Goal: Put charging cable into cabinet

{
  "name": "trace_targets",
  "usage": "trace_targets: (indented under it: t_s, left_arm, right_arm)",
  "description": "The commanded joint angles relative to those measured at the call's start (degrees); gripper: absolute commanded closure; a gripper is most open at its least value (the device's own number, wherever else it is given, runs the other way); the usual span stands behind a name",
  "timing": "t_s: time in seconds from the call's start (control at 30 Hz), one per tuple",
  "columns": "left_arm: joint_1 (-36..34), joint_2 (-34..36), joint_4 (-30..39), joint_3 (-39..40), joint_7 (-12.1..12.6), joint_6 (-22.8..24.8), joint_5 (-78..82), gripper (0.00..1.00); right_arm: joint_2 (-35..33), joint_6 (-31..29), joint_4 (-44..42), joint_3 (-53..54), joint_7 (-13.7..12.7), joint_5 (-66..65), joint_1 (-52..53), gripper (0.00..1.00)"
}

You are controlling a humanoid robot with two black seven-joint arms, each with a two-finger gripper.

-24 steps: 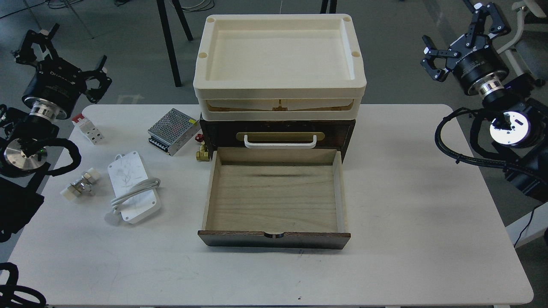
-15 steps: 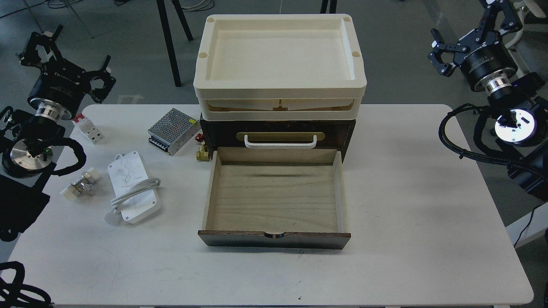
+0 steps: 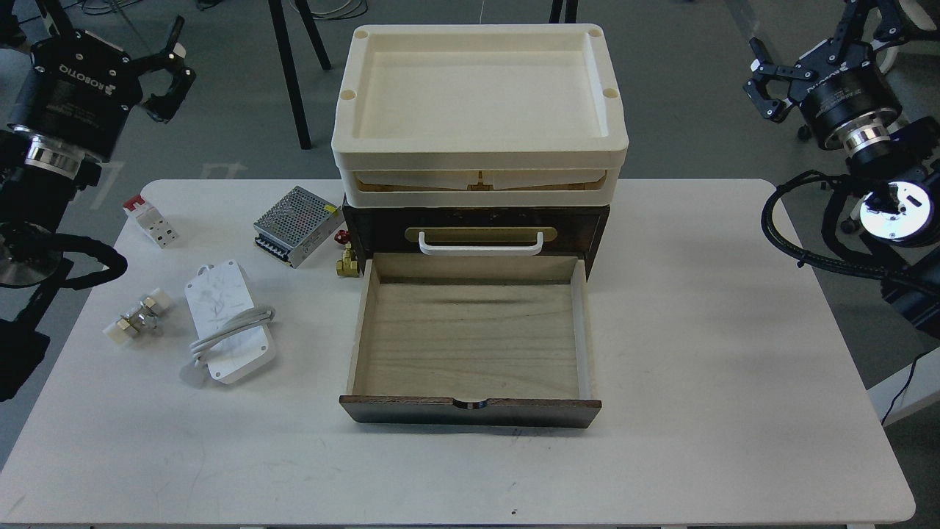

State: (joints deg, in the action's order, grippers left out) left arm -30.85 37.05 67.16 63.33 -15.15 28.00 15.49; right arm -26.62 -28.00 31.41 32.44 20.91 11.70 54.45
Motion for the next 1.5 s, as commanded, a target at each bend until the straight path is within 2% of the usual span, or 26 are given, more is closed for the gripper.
trace_targets:
  t_s: [0.0, 0.1, 0.2, 0.27, 0.43, 0.57, 0.77, 0.87, 1.17, 1.3, 1.47]
  left_arm:
    - [0.0, 4.5, 6.4, -0.9, -5.4, 0.0, 32.0, 0.00]
    - [1.4, 7.8, 10.8, -1.4, -9.3, 0.0, 55.1, 0.00]
    - [5.4, 10.4, 13.9, -1.5, -10.1, 0.0, 72.6, 0.00]
    - [7.7, 12.0, 15.5, -2.0, -12.3, 0.0, 83.2, 0.00]
    - [10.0, 15.3, 14.3, -11.4, -12.8, 0.0, 109.5, 0.01]
    - [10.0, 15.4, 9.5, -17.2, -12.8, -1.1, 109.5, 0.01]
    - [10.1, 14.4, 3.4, -19.2, -12.8, -1.7, 109.5, 0.01]
    - [9.5, 13.8, 1.5, -22.5, -12.8, -3.9, 109.5, 0.02]
    - [7.9, 11.5, -4.0, -23.2, -12.8, -8.1, 109.5, 0.08]
    - [6.9, 10.0, -7.7, -24.0, -12.8, -8.9, 109.5, 0.16]
    - [6.1, 9.9, -8.5, -28.7, -12.8, -12.4, 109.5, 0.52]
  right_arm:
    - [-0.8, 0.0, 0.0, 0.1, 0.1, 0.0, -0.9, 0.00]
    - [-0.9, 0.0, 0.0, 0.4, 0.2, 0.2, -1.6, 0.00]
    - [-0.9, 0.0, 0.0, 0.6, 0.3, 0.2, -2.0, 0.00]
    - [-0.9, 0.0, 0.0, 0.7, 0.3, 0.3, -2.2, 0.00]
    - [-0.9, 0.0, 0.0, 1.0, 0.3, 0.3, -2.2, 0.00]
    - [-0.9, 0.0, 0.0, 1.1, 0.4, 0.3, -2.5, 0.00]
    - [-0.9, 0.0, 0.0, 2.0, 0.4, 0.3, -3.7, 0.00]
    - [-0.9, 0.0, 0.1, 2.6, 0.3, 0.3, -4.3, 0.00]
    - [-1.4, 0.0, 0.1, 2.7, 0.4, 0.3, -4.9, 0.00]
    - [-1.4, 0.0, 0.1, 2.8, 0.4, 0.3, -4.9, 0.00]
    - [-1.4, 0.0, 0.1, 2.8, 0.4, 0.3, -4.9, 0.00]
